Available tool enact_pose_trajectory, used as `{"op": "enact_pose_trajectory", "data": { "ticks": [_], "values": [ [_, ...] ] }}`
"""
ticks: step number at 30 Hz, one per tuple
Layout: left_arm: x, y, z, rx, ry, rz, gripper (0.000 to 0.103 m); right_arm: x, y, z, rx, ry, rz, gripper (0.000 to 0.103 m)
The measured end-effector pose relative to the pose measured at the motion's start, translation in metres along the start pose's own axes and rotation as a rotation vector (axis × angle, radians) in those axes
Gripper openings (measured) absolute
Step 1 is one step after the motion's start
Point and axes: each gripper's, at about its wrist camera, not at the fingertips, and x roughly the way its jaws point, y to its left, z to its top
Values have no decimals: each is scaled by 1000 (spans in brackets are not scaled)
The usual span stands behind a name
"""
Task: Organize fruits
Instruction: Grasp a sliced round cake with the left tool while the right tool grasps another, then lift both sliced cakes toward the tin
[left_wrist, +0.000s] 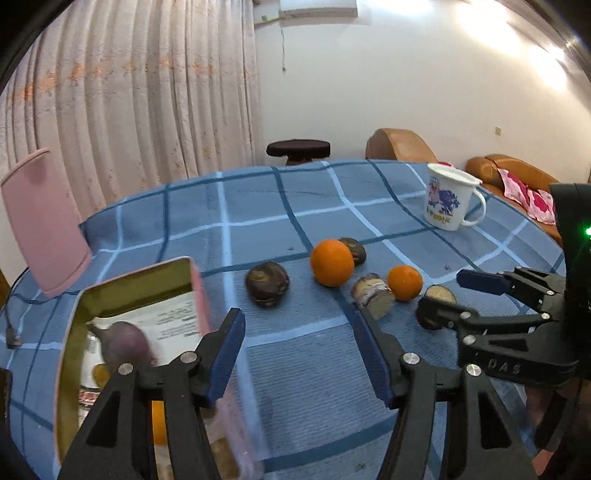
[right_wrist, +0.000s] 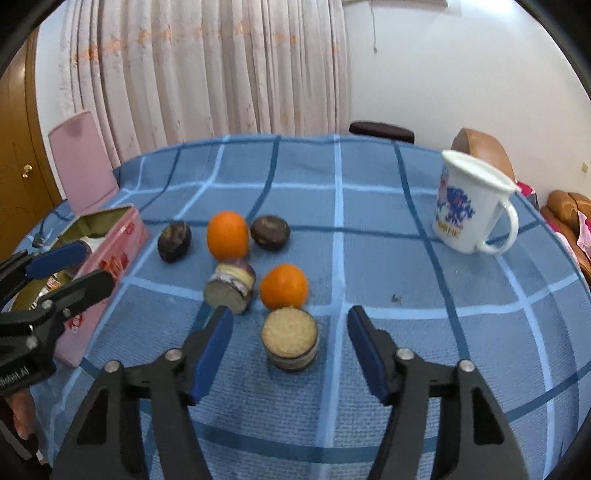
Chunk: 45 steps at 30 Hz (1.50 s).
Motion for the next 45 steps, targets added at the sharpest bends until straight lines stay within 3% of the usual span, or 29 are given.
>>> {"op": "enact_pose_trajectory", "data": {
  "ticks": [2,3,12,23,25,26,27,45],
  "values": [
    [7,-4,1,4,20,-10,63,7,-3,-1,5,27,18,50],
    [8,-5,1,7,23,-14,63,8,-5,-1,8,37,16,37],
    [29,-29,12,30,59,-97,63,-4,-23,0,59,-24,-31,37],
    [69,-38,20,-18,145,-149,62,-8,-34,-1,116,-48,-16,37],
    [75,-38,21,-21,166,-158,53,-7,-33,0,111,-44,-16,37],
    [78,-38,20,-24,182,-176,43,-6,-32,0,109,-41,-16,37],
    [78,-39,20,-25,186,-185,41,-5,-32,0,106,-38,-14,37],
    [49,-30,11,-30,99,-191,39,-19,-21,-1,50,-117,19,37]
  ]
}}
